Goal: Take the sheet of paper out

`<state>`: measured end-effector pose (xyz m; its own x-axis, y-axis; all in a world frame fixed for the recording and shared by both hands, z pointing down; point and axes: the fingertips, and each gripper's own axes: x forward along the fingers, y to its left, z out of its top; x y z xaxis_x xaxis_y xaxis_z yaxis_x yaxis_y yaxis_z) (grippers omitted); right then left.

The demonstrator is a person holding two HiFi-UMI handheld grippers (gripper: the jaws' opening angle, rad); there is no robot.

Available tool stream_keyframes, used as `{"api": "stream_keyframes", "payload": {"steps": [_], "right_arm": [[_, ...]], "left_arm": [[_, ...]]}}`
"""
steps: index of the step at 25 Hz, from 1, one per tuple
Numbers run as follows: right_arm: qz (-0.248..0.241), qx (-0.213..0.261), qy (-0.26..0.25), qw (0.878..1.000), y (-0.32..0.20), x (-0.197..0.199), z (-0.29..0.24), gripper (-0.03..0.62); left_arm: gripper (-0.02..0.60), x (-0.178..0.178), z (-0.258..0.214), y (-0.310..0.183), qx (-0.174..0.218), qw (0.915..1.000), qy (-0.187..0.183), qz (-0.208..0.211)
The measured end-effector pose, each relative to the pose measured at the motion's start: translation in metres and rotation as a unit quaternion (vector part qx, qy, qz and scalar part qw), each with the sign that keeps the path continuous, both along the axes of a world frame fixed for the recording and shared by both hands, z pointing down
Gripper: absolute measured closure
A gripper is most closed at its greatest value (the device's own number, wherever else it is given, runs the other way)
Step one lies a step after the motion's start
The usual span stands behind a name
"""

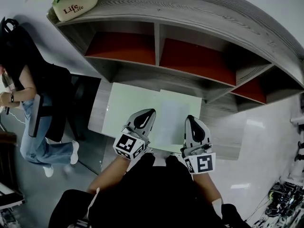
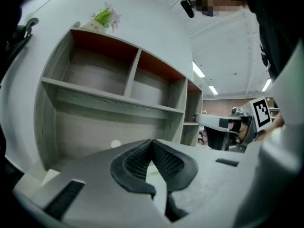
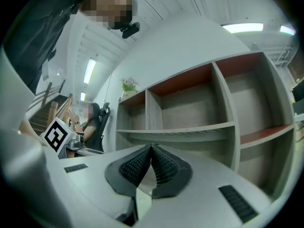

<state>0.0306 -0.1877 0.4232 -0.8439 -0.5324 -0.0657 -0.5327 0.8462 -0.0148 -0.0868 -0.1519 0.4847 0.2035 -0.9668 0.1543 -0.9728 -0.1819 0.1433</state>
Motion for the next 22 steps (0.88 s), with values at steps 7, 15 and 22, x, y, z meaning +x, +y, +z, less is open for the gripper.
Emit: {"api": "stream_keyframes", "payload": {"steps": [7,15,22], "right_arm": [[-0.013,-0.028,0.009,0.999,-0.004,0.007,0.028,0.571],[-0.013,-0.051,0.017,0.998,-0.011,0.018,0.052,0.571],[-0.006,-0.064,0.021,0.998,-0.017,0.027,0.063,0.571]], "left_arm": [[0.574,0.004,0.051,-0.013,-0.066,0.9977,0.008,-0.010],[0.574,0.000,0.128,-0.024,-0.166,0.9841,0.052,-0.036],[0.443,0.004,0.202,-0.020,-0.280,0.9327,0.224,-0.039]]}}
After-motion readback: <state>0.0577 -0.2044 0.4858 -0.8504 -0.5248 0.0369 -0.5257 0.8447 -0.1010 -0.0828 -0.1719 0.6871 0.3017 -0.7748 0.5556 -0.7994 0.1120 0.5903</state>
